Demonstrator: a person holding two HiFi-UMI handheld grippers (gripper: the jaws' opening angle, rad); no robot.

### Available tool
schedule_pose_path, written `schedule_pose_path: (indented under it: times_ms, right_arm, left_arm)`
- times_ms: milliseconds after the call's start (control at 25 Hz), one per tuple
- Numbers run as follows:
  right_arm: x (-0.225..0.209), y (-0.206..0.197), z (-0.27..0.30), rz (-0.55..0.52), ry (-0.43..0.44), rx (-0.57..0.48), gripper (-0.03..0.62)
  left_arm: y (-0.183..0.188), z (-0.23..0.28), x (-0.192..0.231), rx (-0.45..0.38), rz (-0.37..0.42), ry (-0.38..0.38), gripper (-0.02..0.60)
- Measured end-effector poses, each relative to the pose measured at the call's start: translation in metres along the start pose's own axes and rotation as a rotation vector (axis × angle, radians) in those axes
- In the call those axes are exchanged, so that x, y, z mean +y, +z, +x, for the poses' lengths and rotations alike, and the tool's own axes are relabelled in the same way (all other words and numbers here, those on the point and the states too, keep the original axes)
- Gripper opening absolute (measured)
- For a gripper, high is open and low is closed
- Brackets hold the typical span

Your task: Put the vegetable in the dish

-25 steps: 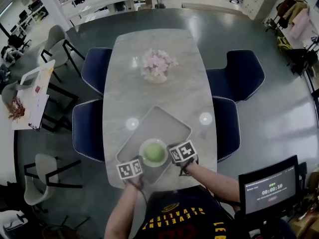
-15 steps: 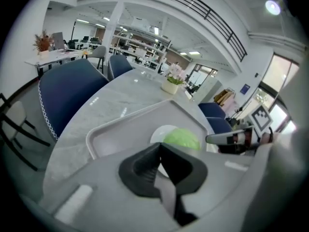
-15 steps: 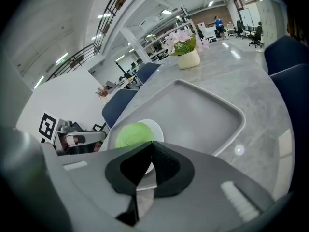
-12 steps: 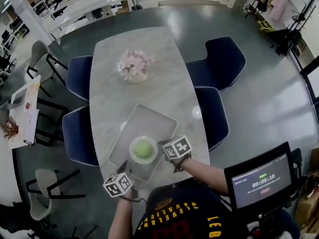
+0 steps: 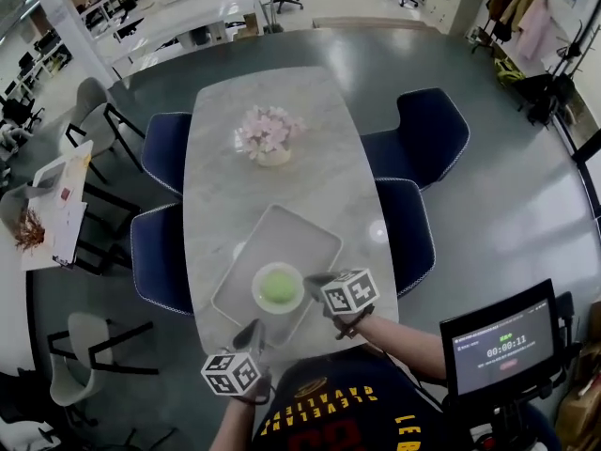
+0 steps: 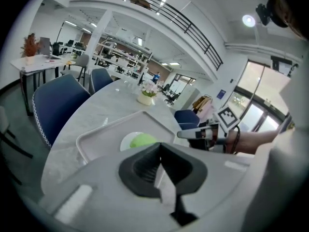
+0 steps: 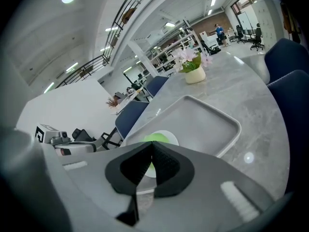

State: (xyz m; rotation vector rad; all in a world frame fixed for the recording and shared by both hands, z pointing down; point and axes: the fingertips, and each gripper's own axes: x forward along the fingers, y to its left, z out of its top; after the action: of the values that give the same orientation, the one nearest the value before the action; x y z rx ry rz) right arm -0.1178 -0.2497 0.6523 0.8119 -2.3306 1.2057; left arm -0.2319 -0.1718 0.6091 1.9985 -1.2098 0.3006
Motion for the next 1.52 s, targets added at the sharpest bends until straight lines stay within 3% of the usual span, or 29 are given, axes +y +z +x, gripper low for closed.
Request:
schedule_pose_path:
  times_ms: [480,760,1000,1200,1400,1520]
  right_arm:
    - [0.025,0.017,-0.052,-0.012,0.052,-0.044,0.006]
    - [0.063,0.058,-0.079,-0.048,0.053,-0.256,0.006]
    - [0.093,0.076,-0.088,-0.170,0.063,-0.370,0.006]
    - [0.118,0.078,-0.095,-0.271,0.118,-0.470,0.006]
    - [0.140,0.081,-0.097,-0.387,0.158,-0.506,0.006]
    - [0.150,0.078,-0.097,-0.446,0.171,-0.504,0.006]
  left_arm:
    - [0.033,-0.018,-0.058,-0.095,0.074,-0.156,0.002]
    - [0.040,-0.024,-0.059,-0.135,0.049,-0.151,0.002]
    - [0.070,-0.032,-0.052,-0.192,0.100,-0.138,0.002]
    - [0.095,-0.047,-0.075,-0.265,0.176,-0.162,0.002]
    - [0.106,-0.053,-0.097,-0.302,0.303,-0.185,0.002]
    - [0.105,-0.053,-0.102,-0.307,0.313,-0.196,0.002]
